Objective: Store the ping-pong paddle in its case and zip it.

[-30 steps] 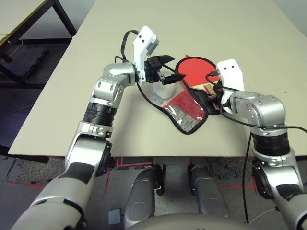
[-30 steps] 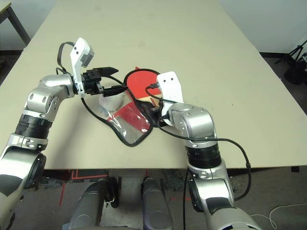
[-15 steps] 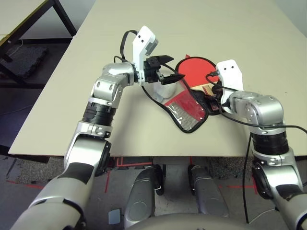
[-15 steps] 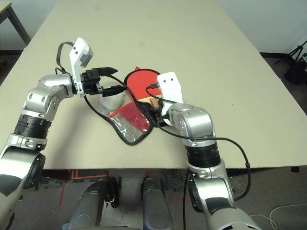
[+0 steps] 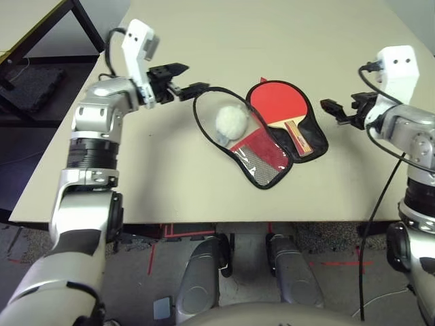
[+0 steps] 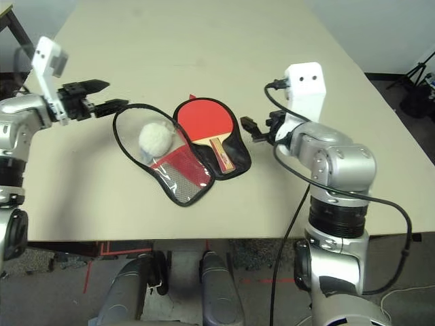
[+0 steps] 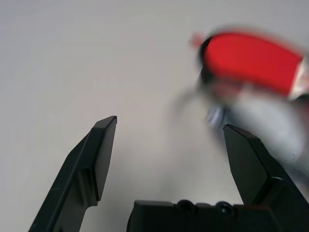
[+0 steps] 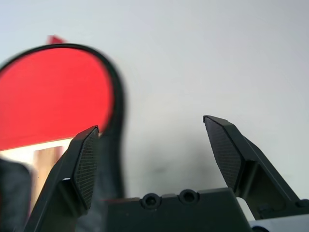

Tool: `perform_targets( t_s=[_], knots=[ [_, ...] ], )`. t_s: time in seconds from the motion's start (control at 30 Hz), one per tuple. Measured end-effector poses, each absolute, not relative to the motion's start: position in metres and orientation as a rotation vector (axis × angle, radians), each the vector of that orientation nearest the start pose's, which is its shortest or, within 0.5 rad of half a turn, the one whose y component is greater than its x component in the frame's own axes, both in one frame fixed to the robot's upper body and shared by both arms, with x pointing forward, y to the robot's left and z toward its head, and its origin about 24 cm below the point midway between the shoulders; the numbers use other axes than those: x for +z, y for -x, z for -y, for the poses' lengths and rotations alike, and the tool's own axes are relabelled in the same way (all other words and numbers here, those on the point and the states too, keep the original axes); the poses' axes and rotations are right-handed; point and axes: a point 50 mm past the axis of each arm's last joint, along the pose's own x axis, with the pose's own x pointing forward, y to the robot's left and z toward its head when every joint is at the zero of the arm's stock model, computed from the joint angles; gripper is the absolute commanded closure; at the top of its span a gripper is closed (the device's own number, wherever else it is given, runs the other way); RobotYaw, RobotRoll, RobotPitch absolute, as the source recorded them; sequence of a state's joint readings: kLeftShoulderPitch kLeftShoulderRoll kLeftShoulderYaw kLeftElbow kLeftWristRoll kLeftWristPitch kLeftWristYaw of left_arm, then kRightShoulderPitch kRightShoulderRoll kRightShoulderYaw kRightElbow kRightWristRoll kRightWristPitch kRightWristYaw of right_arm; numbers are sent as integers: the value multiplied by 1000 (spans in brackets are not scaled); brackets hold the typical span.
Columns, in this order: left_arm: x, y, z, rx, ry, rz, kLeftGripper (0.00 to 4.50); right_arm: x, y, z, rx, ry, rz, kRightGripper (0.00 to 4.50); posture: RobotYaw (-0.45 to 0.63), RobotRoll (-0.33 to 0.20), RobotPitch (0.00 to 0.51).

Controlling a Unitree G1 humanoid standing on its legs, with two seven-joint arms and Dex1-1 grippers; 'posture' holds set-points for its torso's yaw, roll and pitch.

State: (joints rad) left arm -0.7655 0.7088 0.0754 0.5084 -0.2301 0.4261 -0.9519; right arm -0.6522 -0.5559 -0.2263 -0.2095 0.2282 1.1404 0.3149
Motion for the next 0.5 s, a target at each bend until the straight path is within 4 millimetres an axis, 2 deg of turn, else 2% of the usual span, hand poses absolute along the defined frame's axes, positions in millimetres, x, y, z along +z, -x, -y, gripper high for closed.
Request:
perform_targets(
  t_s=[0.1,0.27,0.4,0.5],
  knots=[
    [161,-342,-268,-653,-204,-297,0,215,-313,235,109,159,-228,30,-38,0,199],
    [158,-340,-249,-727,-232,-302,0,215,-314,236,95,160,-225,30,-47,0,201],
    [155,-338,-213,-859,-227,-316,0,215,-314,239,73,166,-227,30,-62,0,207],
    [157,-329,-182,-1012,-246,-356,0,214,-313,243,45,167,-227,30,-65,0,210]
  ],
)
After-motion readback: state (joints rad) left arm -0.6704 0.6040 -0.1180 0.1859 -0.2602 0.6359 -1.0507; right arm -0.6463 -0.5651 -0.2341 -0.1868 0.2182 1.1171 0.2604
